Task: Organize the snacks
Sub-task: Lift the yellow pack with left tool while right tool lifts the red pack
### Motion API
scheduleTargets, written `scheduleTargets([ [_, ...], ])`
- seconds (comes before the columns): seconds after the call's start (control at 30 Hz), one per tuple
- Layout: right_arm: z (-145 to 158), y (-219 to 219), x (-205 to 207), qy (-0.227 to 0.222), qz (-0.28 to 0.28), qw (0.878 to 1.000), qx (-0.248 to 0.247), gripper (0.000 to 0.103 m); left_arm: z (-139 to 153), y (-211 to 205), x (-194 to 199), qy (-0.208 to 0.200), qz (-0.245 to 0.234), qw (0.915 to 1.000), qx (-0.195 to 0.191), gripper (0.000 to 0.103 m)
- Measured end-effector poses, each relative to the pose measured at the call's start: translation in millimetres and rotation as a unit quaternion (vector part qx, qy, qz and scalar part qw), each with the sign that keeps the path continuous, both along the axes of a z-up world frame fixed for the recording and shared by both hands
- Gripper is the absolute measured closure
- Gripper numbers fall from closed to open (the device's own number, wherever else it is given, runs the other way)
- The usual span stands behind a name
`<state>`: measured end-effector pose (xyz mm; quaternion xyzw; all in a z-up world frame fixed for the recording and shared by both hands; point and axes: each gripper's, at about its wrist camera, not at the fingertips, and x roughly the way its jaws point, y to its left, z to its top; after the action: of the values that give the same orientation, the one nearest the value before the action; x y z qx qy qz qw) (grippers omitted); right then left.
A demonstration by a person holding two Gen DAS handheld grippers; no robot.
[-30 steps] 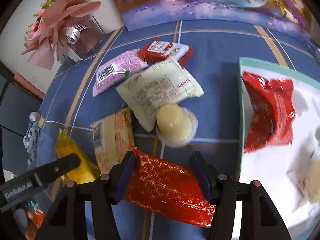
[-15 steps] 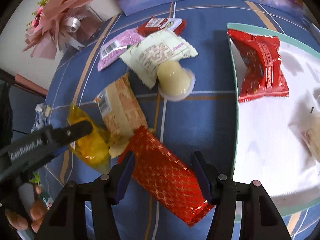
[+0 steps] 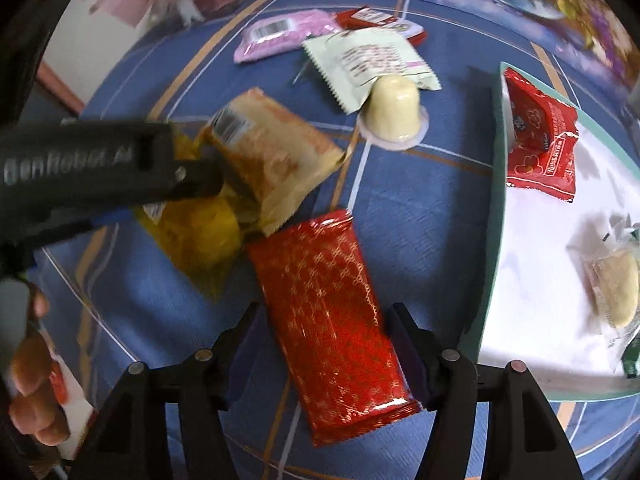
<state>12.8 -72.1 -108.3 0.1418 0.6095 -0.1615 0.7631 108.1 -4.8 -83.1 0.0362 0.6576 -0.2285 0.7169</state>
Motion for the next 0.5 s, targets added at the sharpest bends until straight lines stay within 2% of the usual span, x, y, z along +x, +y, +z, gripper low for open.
scheduleTargets([
  [0.07, -2, 4, -1, 0.008, 0.004, 1.0, -0.018, 0.036, -1, -3, -3, -0.002, -0.003, 1.0, 0.004, 0.042],
  [0.27, -1, 7, -6, 0.004, -0.016, 0.999, -0.03, 0.037, -1, -13, -19, -0.012, -0.014, 0.9997, 0.016, 0.041],
  [0.37, 0, -1, -16, 0.0, -0.03, 0.999, -0.031, 0.042, -4, -21, -21, -0.015, -0.013, 0.9995, 0.023, 0.039],
  [0.5, 3, -2, -21, -0.003, -0.04, 0.999, -0.032, 0.048, -11, -24, -29, -0.007, -0.009, 0.9995, 0.031, 0.031],
])
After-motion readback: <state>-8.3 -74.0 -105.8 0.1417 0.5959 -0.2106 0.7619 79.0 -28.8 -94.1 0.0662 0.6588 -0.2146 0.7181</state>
